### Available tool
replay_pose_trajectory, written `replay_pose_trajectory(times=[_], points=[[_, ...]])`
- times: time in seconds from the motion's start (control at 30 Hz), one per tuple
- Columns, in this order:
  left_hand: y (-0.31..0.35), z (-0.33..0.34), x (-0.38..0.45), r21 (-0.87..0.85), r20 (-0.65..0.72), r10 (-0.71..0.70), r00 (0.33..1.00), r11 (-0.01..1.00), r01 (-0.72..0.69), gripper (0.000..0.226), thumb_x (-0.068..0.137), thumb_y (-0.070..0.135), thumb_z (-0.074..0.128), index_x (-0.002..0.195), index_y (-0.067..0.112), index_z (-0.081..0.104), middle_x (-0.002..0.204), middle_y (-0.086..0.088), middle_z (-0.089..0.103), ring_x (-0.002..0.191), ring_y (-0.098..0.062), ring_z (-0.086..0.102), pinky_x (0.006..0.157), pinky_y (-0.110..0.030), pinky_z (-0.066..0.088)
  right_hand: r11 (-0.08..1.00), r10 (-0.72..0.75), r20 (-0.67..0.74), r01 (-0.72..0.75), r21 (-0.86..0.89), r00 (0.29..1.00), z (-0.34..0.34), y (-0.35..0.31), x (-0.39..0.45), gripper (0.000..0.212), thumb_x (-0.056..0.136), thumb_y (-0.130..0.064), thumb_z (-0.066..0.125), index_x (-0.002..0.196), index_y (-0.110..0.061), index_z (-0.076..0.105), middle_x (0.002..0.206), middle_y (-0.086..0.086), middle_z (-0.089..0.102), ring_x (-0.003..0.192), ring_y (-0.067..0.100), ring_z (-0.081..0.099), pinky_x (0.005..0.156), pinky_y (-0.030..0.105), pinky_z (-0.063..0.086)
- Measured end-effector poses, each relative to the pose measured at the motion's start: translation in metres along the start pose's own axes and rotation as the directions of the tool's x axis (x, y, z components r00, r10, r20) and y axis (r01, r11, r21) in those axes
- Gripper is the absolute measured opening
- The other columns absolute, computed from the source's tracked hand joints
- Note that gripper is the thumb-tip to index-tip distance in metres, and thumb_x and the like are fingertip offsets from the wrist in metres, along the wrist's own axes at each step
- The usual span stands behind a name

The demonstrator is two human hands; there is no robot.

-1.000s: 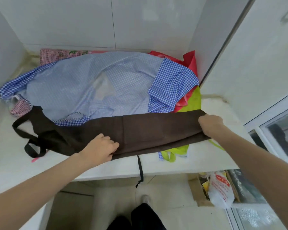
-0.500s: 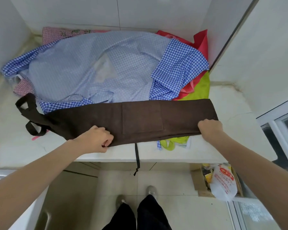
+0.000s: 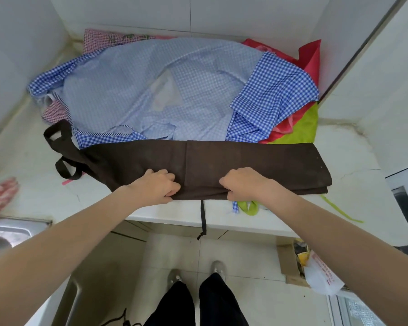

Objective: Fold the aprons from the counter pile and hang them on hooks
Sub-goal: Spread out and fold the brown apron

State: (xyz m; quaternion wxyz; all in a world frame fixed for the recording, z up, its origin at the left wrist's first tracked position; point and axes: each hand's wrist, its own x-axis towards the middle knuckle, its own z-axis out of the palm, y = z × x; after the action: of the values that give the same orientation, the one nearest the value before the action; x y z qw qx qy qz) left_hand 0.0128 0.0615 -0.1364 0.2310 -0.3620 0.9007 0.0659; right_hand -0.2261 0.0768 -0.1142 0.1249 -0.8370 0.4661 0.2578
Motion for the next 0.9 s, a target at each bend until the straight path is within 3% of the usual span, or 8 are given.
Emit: replay_pose_trajectory(times=[0.23,0.3,0.37,0.5,0.63,0.73,0.83,0.9], points=[[-0.001,0.008,0.001,-0.124,0.044,0.000,0.999,0.992,0.006,0.020,0.093,0.041,0.050,0.084,0.024,0.044,0.088,0.009,0.039,0.098,-0.013,0.040,0.083,-0.033,0.030,0.990,0.022,0.123,-0.038,0.135,0.992,0.000,0.001,0.002,0.023,0.088,-0.029,0.049,0.068,-0.020,0.045,0.084,0.002,0.053,0.077,0.025,0.052,0.060,0.031,0.039],[-0.003,0.009,0.000,-0.252,0.046,-0.015,0.999,0.967,0.026,0.022,0.091,0.045,0.053,0.080,0.026,0.049,0.085,0.010,0.040,0.092,-0.010,0.037,0.086,-0.033,0.029,0.971,0.051,-0.060,-0.036,0.236,0.997,-0.018,-0.002,0.011,0.020,0.089,-0.019,0.048,0.069,-0.019,0.044,0.088,0.004,0.052,0.087,0.029,0.056,0.070,0.035,0.042],[-0.005,0.009,-0.001,-0.360,0.007,-0.039,0.999,0.932,0.039,0.022,0.091,0.043,0.053,0.082,0.023,0.056,0.086,0.009,0.043,0.090,-0.008,0.039,0.086,-0.032,0.033,0.950,0.056,-0.264,0.030,0.311,0.963,-0.034,-0.014,0.028,0.007,0.089,-0.012,0.049,0.095,-0.014,0.053,0.105,0.009,0.051,0.095,0.031,0.055,0.075,0.037,0.043],[-0.018,0.005,-0.008,-0.554,-0.231,-0.148,0.962,0.833,-0.005,0.012,0.089,0.017,0.059,0.089,0.009,0.068,0.093,-0.004,0.059,0.083,-0.013,0.053,0.081,-0.030,0.046,0.913,-0.079,-0.214,0.157,0.377,0.974,-0.061,-0.068,0.067,0.070,0.083,-0.013,0.067,0.142,-0.016,0.029,0.133,0.012,0.032,0.098,0.028,0.055,0.078,0.036,0.048],[-0.059,0.002,-0.027,-0.353,-0.157,-0.399,0.903,0.877,0.326,0.023,0.094,0.022,0.048,0.114,0.017,0.060,0.122,-0.003,0.052,0.114,-0.022,0.044,0.096,-0.039,0.043,0.976,-0.052,-0.091,0.070,0.205,0.994,-0.062,-0.099,0.098,0.113,0.074,-0.018,0.079,0.151,-0.023,-0.004,0.153,0.021,-0.004,0.113,0.037,0.052,0.088,0.040,0.050],[-0.100,0.016,-0.053,-0.260,0.004,-0.650,0.760,0.733,0.628,0.035,0.094,0.024,0.048,0.129,0.016,0.046,0.133,-0.008,0.040,0.122,-0.033,0.039,0.100,-0.043,0.039,0.989,-0.006,-0.012,0.007,0.147,1.000,-0.064,-0.105,0.114,0.126,0.069,-0.022,0.083,0.150,-0.025,-0.014,0.153,0.022,-0.020,0.121,0.040,0.047,0.094,0.041,0.047],[-0.133,0.038,-0.083,-0.164,0.070,-0.762,0.643,0.628,0.761,0.050,0.092,0.027,0.050,0.137,0.013,0.035,0.140,-0.010,0.035,0.126,-0.036,0.038,0.103,-0.042,0.034,0.992,0.043,0.083,-0.053,0.112,0.996,-0.073,-0.108,0.122,0.131,0.066,-0.021,0.086,0.149,-0.028,-0.016,0.151,0.022,-0.025,0.125,0.040,0.043,0.097,0.042,0.045],[-0.154,0.047,-0.100,-0.253,0.072,-0.817,0.572,0.540,0.803,0.057,0.090,0.023,0.054,0.141,0.015,0.030,0.146,-0.006,0.028,0.130,-0.039,0.032,0.103,-0.044,0.033,0.994,0.067,0.145,-0.078,0.074,0.987,-0.079,-0.113,0.130,0.134,0.065,-0.022,0.087,0.148,-0.028,-0.018,0.151,0.023,-0.026,0.127,0.040,0.042,0.097,0.043,0.045]])
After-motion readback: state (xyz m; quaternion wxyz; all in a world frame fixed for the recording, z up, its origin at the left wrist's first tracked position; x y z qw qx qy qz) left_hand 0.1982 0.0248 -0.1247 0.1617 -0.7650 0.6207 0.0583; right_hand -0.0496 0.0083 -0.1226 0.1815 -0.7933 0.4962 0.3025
